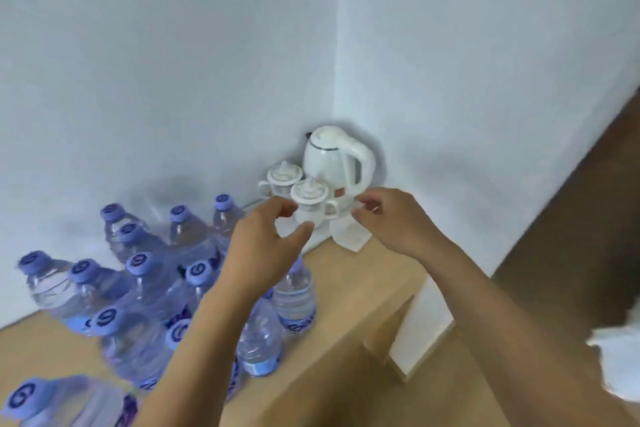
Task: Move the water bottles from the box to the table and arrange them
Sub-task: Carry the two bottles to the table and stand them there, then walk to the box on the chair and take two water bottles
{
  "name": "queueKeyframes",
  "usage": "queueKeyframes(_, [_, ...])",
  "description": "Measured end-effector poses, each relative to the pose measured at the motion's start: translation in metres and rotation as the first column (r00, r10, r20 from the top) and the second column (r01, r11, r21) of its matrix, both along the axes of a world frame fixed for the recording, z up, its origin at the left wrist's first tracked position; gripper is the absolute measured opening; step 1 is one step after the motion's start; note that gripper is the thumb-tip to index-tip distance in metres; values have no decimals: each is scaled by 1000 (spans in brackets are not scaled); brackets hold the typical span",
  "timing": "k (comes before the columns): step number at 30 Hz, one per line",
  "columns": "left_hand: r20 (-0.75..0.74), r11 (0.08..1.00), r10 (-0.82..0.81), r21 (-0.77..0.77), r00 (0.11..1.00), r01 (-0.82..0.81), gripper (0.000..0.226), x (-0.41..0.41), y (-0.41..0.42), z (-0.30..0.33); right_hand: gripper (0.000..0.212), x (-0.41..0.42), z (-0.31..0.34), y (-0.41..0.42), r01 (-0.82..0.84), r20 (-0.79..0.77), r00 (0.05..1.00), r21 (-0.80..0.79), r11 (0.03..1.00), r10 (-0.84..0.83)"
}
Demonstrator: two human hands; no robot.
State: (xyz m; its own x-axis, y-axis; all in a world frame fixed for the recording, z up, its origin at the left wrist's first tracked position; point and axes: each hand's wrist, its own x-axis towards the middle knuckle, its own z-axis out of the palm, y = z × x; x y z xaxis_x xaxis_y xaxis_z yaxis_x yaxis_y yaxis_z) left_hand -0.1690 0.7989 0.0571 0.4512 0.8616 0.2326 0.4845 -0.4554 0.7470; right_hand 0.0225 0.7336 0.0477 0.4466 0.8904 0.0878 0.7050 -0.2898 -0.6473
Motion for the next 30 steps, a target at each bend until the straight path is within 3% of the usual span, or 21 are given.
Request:
queueKeyframes(4, [-99,959,-282,-59,954,277,30,102,-68,-30,34,78,-31,-122,250,5,968,-124,960,-251])
queueKeyframes(7, [-213,894,-447,-80,869,441,38,167,-123,-54,36,122,-51,-206,393,0,915,-214,894,-402])
queueKeyframes(13, [-379,765,-625,-128,682,631,36,259,-194,-83,27,169,-84,-308,552,-67,803,-289,782,-591])
queueKeyframes(19, [-486,644,-698,-105,526,758,38,349,-225,-97,20,219,-113,-354,638,-32,726,-344,689,-687])
queueKeyframes(22, [-509,597,-718,-98,475,796,37,405,-232,-103,36,256,-119,-360,678,1,685,-367,637,-729])
queueKeyframes(25, [-502,557,-747,-116,436,822,38,465,-235,-104,18,303,-117,-359,703,-7,645,-387,597,-764])
queueKeyframes(30, [-497,493,-787,-153,365,856,41,579,-229,-102,51,394,-102,-349,730,43,634,-361,580,-772])
